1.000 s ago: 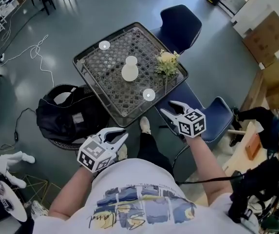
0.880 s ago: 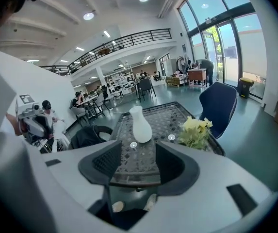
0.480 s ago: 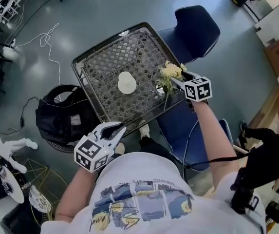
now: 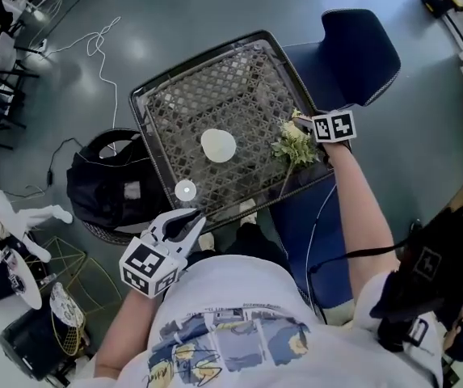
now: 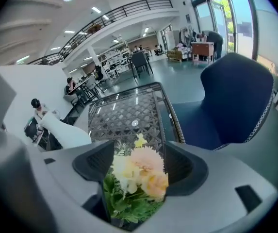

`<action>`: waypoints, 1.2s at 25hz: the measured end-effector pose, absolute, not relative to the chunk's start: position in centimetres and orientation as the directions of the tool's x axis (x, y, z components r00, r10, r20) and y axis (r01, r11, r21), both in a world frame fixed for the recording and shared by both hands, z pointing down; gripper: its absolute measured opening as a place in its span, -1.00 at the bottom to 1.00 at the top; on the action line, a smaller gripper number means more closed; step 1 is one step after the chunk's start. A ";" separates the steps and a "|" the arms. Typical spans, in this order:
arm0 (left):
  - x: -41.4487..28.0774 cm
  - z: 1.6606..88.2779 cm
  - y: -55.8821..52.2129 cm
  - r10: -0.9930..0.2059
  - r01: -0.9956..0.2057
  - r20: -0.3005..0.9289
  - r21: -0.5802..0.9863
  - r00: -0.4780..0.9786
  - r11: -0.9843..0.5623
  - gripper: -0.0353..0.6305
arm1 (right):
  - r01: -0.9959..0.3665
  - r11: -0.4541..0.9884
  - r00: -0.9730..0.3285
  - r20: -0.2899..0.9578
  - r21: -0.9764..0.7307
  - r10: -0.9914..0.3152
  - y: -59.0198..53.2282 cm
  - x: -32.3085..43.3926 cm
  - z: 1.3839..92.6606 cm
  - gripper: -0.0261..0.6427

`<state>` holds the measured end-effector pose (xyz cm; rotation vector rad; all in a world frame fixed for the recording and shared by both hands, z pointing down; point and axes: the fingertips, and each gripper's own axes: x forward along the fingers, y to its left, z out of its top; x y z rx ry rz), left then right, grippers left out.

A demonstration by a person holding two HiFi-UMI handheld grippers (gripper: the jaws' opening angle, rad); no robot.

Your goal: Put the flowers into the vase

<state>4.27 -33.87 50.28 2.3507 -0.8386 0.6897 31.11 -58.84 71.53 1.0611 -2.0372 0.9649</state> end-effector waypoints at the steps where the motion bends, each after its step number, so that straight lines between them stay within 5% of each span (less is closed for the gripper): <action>1: 4.1 50.3 -34.0 -0.410 -0.693 0.623 0.314 0.667 -0.649 -0.80 | -0.859 0.390 -0.476 0.801 -0.333 -0.364 -59.0 31.1 72.4 -0.03; 10: 2.6 51.4 -35.7 -0.442 -0.742 0.647 0.305 0.621 -0.596 -0.80 | -0.845 0.303 -0.512 0.831 -0.442 -0.216 -58.2 30.8 78.4 -0.04; 12: 2.2 51.4 -36.1 -0.449 -0.750 0.650 0.298 0.612 -0.591 -0.80 | -0.846 0.313 -0.506 0.834 -0.431 -0.219 -58.1 30.8 78.6 -0.32; 17: 1.9 51.1 -37.0 -0.461 -0.748 0.639 0.291 0.616 -0.596 -0.80 | -0.847 0.362 -0.492 0.830 -0.389 -0.261 -58.0 31.0 77.3 -0.62; 30: 1.0 50.7 -35.8 -0.454 -0.698 0.586 0.293 0.671 -0.653 -0.80 | -0.845 0.527 -0.405 0.747 -0.086 -0.527 -59.5 29.3 65.8 -0.69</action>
